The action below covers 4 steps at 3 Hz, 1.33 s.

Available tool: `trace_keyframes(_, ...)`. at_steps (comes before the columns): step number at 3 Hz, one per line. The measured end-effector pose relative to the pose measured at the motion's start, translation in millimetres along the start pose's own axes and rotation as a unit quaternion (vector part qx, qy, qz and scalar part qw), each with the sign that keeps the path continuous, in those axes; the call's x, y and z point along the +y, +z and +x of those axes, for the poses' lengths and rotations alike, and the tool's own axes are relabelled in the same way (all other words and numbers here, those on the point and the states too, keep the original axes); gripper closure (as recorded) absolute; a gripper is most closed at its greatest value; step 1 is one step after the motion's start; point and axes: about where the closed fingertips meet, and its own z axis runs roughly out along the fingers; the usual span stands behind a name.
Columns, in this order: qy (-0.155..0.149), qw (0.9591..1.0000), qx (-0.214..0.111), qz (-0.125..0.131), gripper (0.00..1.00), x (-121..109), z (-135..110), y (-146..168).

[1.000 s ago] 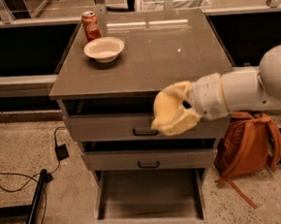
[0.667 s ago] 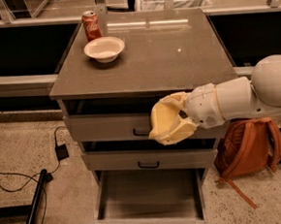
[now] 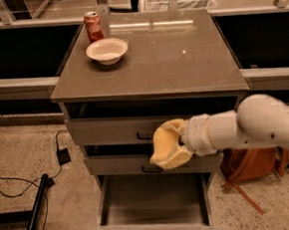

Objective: Place sponge into bottom drawer

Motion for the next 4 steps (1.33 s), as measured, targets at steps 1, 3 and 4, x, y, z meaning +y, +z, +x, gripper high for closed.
trace_keyframes(1,-0.028,0.9996,0.001,-0.001,1.00,20.5,51.1,38.9)
trace_keyframes(3,-0.001,1.0000,0.008,-0.006,1.00,24.7,91.6,73.8)
trace_keyframes(4,0.011,0.9999,0.006,-0.003,1.00,42.2,145.9,115.1)
